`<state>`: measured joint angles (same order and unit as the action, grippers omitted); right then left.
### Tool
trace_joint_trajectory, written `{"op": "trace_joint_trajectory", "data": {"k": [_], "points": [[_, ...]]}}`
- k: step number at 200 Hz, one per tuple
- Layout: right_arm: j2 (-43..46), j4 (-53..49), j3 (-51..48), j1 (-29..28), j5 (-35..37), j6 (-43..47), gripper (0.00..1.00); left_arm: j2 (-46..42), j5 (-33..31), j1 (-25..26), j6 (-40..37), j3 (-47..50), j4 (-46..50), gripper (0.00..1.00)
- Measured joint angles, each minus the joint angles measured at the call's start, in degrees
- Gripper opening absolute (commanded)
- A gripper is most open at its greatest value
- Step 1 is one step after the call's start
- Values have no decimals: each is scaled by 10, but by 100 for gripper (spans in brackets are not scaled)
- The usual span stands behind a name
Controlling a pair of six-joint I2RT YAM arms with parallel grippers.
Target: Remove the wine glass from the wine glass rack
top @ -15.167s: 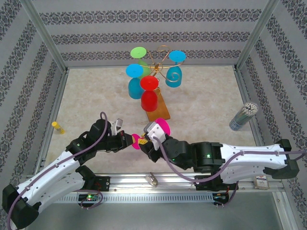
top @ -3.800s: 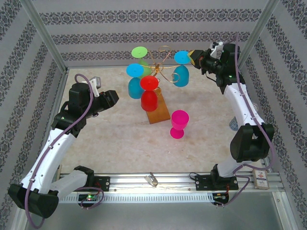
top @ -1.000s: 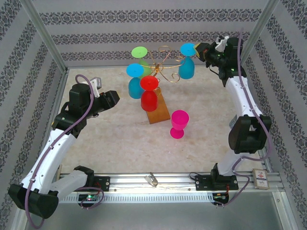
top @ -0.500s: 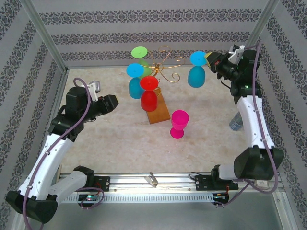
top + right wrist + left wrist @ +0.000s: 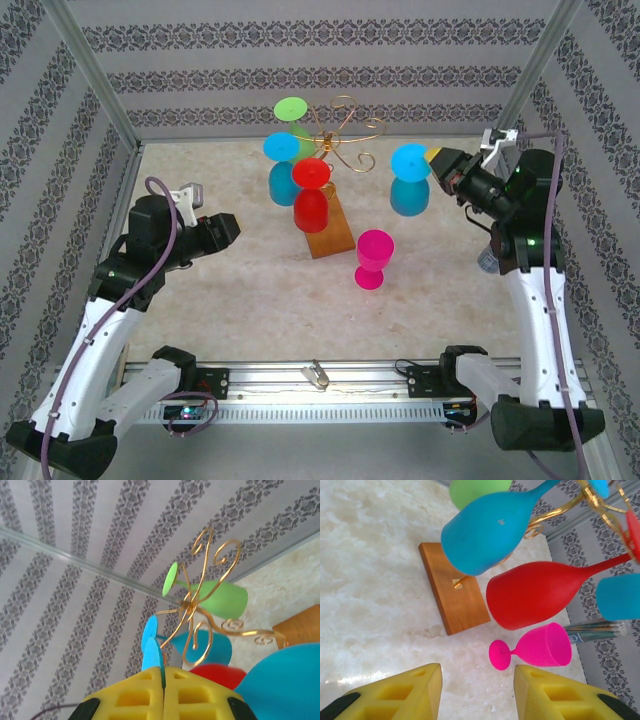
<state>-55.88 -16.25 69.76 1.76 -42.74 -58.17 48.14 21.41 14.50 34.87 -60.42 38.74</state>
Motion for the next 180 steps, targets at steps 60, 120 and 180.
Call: {"op": "trace_joint_trajectory", "data": {"k": [60,120,180], "points": [[101,-92,-35,-116,47,32,0,-44,0,0,-3,18,50,43],[184,-131,-93,-303,158,33,0,-60,7,0,-17,18,99,44],[168,-144,-95,-536,308,49,0,-89,23,0,-16,21,108,45]]}}
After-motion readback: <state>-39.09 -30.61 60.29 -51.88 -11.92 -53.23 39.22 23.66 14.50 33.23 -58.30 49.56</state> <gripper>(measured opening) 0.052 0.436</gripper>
